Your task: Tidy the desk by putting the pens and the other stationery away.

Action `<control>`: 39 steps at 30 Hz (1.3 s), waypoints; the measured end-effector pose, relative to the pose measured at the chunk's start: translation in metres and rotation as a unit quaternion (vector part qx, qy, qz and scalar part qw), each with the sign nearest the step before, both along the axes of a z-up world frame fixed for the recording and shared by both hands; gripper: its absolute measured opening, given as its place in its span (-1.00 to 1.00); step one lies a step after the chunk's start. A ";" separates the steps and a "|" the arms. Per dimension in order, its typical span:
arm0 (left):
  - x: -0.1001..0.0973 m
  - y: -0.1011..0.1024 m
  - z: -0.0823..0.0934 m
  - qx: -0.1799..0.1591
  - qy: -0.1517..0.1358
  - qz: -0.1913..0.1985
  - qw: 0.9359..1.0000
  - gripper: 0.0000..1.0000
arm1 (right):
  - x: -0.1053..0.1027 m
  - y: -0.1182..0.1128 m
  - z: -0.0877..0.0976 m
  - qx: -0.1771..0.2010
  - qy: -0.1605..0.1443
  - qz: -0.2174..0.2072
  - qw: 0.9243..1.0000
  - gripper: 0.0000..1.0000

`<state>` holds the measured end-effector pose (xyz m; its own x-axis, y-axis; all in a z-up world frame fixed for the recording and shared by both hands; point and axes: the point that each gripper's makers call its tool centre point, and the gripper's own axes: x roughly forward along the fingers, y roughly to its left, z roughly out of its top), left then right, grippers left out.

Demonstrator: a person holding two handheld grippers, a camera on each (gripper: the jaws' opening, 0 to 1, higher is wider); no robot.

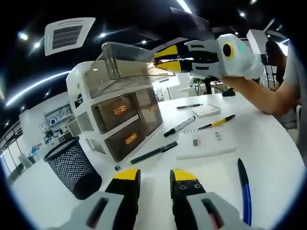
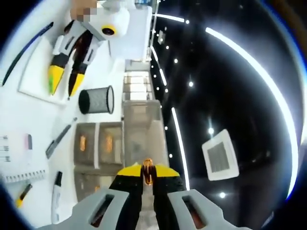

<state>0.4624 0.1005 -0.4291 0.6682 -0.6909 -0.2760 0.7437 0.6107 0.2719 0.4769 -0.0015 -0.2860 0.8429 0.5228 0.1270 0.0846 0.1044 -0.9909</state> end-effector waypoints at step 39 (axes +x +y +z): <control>-0.004 -0.002 -0.002 0.009 -0.003 -0.005 1.000 -0.51 | -0.014 0.002 -0.001 -0.009 -0.003 0.017 1.000 -0.91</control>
<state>0.4581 0.0986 -0.4307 0.6633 -0.6919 -0.2851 0.7479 0.5988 0.2867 0.4633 0.0008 -0.2870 0.8240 0.5533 0.1224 0.0873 0.0894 -0.9922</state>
